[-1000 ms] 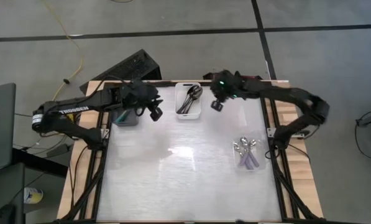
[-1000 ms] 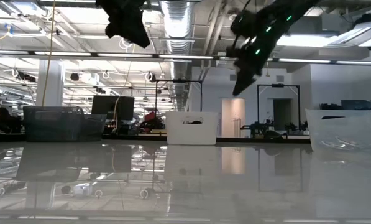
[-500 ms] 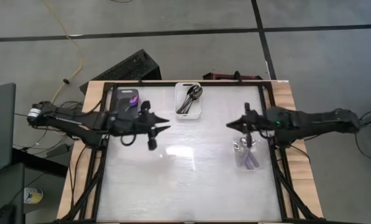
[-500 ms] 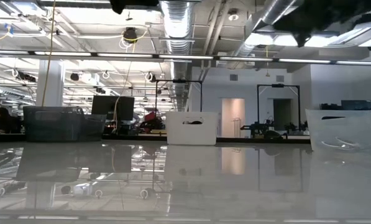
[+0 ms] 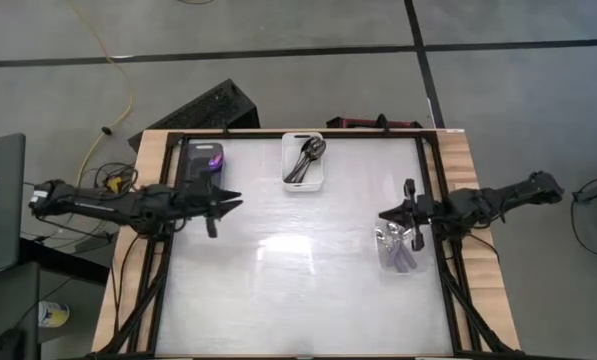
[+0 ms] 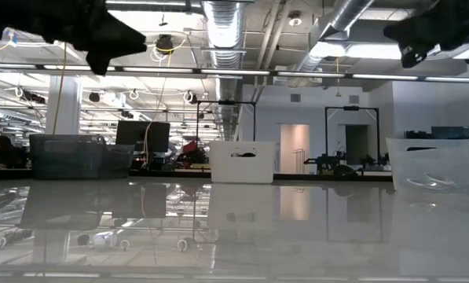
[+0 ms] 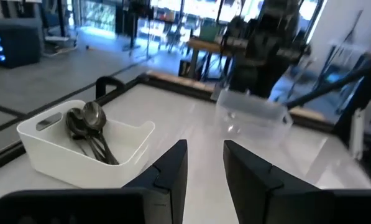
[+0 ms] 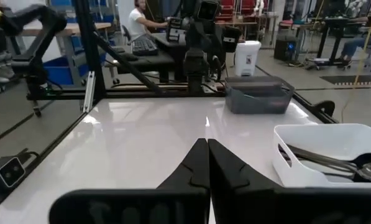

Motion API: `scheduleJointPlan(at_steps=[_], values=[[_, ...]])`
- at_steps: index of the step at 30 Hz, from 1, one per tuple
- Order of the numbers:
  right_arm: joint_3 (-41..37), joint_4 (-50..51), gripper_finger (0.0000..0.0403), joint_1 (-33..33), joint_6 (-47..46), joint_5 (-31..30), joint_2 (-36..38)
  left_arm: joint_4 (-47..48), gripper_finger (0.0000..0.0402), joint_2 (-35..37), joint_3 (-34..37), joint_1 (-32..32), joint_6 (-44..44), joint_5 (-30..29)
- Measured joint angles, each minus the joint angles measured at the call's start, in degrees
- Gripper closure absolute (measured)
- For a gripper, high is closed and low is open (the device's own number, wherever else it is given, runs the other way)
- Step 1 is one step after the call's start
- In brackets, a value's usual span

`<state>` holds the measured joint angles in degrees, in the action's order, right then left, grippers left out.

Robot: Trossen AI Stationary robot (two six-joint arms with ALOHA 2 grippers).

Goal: Sort silverware by color (type)
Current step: Return to Home Position

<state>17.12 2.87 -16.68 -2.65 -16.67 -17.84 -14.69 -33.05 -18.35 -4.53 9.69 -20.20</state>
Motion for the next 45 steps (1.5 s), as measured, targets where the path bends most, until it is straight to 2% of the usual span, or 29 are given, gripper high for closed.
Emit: scheduleJointPlan(at_steps=[6,13,19,25,31,45], values=[[-4.43,-0.08,0.0385,0.37,1.14,0.05,7.93,1.18,0.0313,11.18,5.32,1.89,0.42,4.96],[-10.07,0.07,0.0385,1.71,-0.21,2.22,17.12,0.61,0.0313,20.32,12.14,2.01,1.71,6.12],[-11.13,2.03,0.0385,3.64,-0.39,4.69,17.45,-2.71,0.0313,24.77,17.73,2.01,3.63,6.88],[-13.12,1.45,0.0379,4.45,-0.96,5.18,17.59,-1.32,0.0313,25.5,17.75,2.01,3.98,6.62],[-14.57,-0.34,0.0369,4.43,-2.9,5.08,17.7,-0.92,0.0313,25.4,17.77,1.99,2.0,10.92],[-14.84,-2.73,0.0369,4.45,-4.47,4.83,17.7,2.7,0.0313,25.28,17.88,1.99,5.17,10.9]])
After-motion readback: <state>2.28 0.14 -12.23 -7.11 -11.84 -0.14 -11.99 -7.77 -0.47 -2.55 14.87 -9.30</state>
